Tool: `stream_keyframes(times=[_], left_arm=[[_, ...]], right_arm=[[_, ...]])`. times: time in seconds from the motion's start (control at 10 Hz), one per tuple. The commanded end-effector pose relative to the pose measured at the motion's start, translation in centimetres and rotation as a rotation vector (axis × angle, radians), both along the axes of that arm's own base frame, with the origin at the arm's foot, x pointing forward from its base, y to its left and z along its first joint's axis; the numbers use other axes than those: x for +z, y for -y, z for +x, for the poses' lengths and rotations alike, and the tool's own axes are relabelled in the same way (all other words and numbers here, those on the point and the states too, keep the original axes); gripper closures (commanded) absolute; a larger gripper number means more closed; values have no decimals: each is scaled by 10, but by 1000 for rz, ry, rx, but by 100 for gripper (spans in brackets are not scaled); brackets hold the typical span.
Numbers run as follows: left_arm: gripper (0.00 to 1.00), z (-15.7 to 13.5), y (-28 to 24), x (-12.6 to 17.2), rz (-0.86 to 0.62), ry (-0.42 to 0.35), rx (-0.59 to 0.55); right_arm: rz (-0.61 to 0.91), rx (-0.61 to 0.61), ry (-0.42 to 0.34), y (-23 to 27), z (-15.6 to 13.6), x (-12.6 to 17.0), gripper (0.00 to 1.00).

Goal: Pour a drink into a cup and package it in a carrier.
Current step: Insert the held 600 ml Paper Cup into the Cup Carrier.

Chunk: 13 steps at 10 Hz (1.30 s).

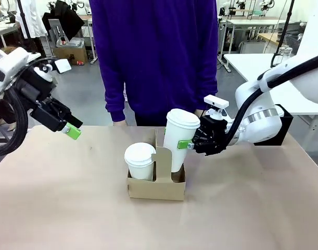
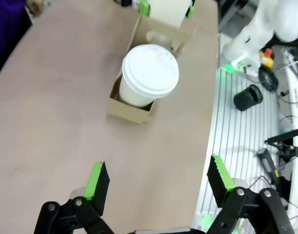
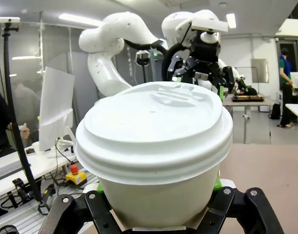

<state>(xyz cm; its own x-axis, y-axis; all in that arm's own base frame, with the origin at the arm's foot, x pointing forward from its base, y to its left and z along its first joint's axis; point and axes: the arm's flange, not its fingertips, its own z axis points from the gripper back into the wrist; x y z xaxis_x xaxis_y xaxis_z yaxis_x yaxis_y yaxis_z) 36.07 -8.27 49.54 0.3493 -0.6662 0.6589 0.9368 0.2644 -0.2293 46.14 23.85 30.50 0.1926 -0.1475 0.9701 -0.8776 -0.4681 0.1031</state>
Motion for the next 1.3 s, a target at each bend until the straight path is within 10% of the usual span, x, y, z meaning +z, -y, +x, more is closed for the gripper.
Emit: stream_keyframes(times=[0.0,1.2], left_arm=[[0,-5,5,-17,-15,28,10],[0,-9,8,-16,37,24,8]], right_arm=[[-18,-1,18,-5,9,-3,20],[-96,51,92,-7,9,-62,20]])
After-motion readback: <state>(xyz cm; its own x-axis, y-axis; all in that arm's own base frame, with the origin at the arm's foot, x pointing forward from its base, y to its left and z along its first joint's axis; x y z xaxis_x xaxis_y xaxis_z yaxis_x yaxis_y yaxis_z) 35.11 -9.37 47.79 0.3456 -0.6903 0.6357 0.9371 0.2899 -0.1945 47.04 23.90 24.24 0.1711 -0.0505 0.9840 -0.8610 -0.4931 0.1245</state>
